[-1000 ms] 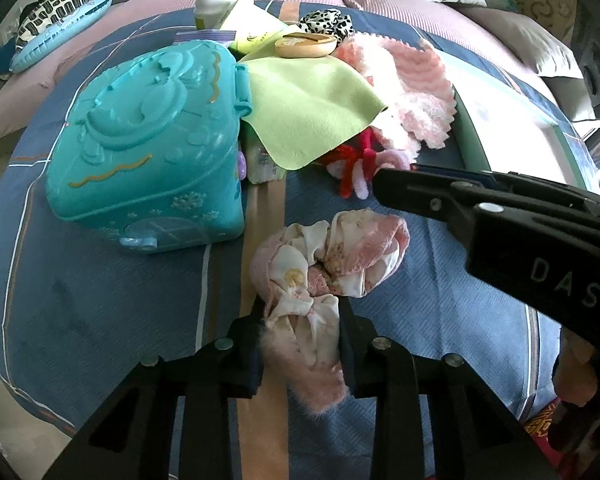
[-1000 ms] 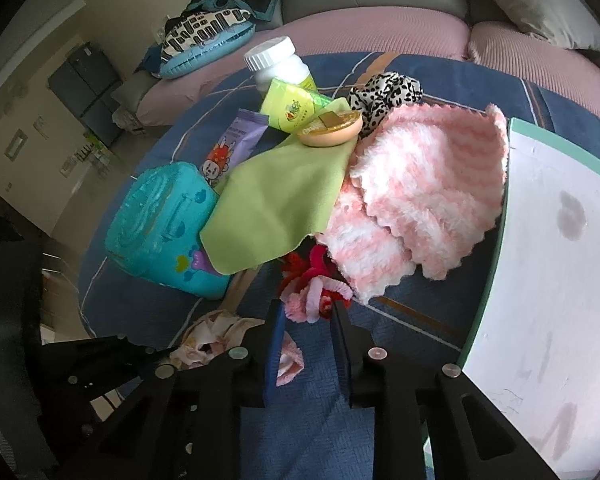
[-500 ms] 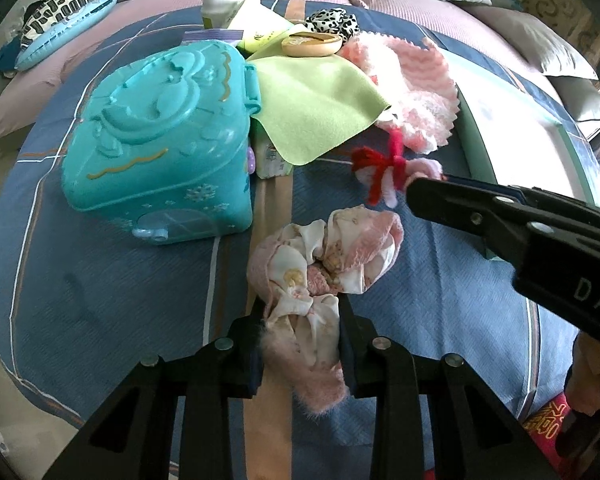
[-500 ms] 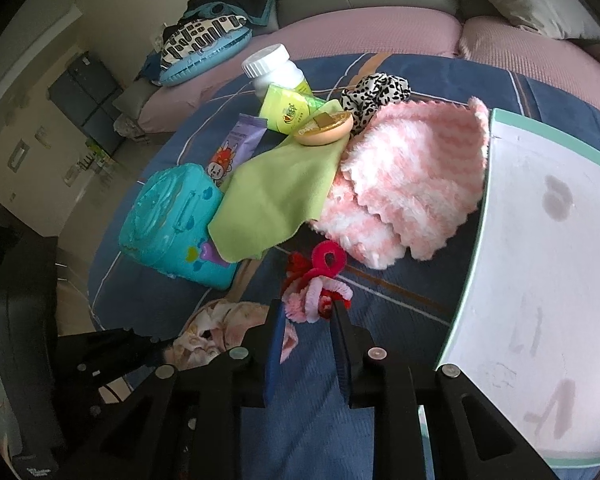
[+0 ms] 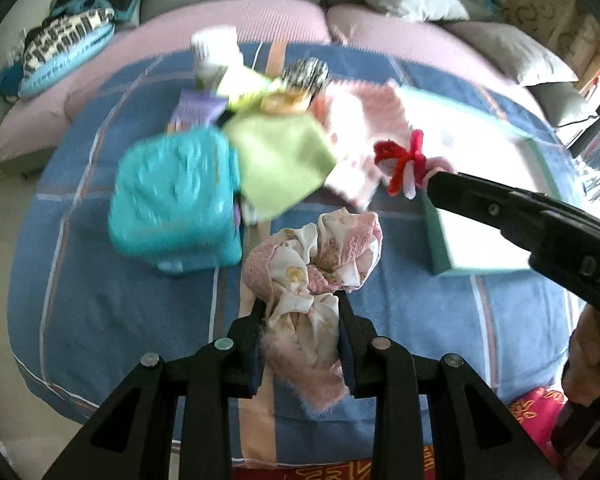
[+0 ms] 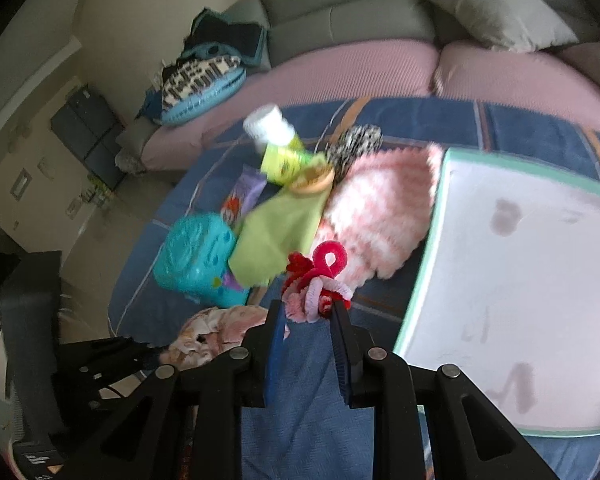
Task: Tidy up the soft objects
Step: 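Carry both items into the white tray and open both tools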
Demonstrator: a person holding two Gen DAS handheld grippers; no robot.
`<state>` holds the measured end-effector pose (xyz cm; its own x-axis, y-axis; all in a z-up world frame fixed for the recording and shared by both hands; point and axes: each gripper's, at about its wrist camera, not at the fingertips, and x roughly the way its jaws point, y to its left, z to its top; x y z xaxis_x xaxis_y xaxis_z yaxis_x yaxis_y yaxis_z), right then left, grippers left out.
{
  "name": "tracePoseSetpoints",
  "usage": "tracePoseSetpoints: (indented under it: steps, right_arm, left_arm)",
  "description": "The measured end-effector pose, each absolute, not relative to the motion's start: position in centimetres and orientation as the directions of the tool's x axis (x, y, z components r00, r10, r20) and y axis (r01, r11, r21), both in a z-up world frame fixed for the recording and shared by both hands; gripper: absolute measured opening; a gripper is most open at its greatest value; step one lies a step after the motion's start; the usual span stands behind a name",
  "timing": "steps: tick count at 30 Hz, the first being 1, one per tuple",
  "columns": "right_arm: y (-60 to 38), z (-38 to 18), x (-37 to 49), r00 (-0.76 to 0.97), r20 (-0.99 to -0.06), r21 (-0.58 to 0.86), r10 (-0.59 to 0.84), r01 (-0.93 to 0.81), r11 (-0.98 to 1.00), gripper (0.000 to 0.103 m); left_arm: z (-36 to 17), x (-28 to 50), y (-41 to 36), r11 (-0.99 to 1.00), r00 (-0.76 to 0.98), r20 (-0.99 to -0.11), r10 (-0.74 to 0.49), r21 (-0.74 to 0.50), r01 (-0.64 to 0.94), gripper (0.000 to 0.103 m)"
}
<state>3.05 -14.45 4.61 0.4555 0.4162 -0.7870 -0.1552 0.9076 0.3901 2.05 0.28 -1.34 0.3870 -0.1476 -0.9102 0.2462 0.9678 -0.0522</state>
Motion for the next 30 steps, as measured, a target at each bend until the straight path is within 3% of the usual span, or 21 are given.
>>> tracePoseSetpoints:
  steps: [5,14,21,30]
  right_arm:
    - [-17.1,7.7,3.8,0.548,-0.75,0.372,0.369,-0.112,0.921,0.025]
    - [-24.5,11.4,5.7,0.662,-0.729,0.331,0.174,0.119,0.936,0.025]
    - [-29.8,10.8,5.8,0.645,-0.764,0.26,-0.003,0.313,0.913,0.025]
    - [-34.9,8.2,5.3,0.591,-0.801,0.234,-0.095,0.455,0.859,0.025]
  left_arm:
    - [3.2,3.3,-0.8,0.966,0.471,-0.867,-0.16,-0.041,0.254,0.032]
    - [8.7,7.2,-5.7,0.951,0.576,-0.782,-0.238,-0.068,0.301,0.032]
    - [8.5,9.1,-10.9,0.934,0.553,-0.777,-0.301,-0.124,0.334,0.032]
    - [6.5,11.2,-15.6,0.932,0.524,-0.798,-0.296,-0.123,0.34,0.032]
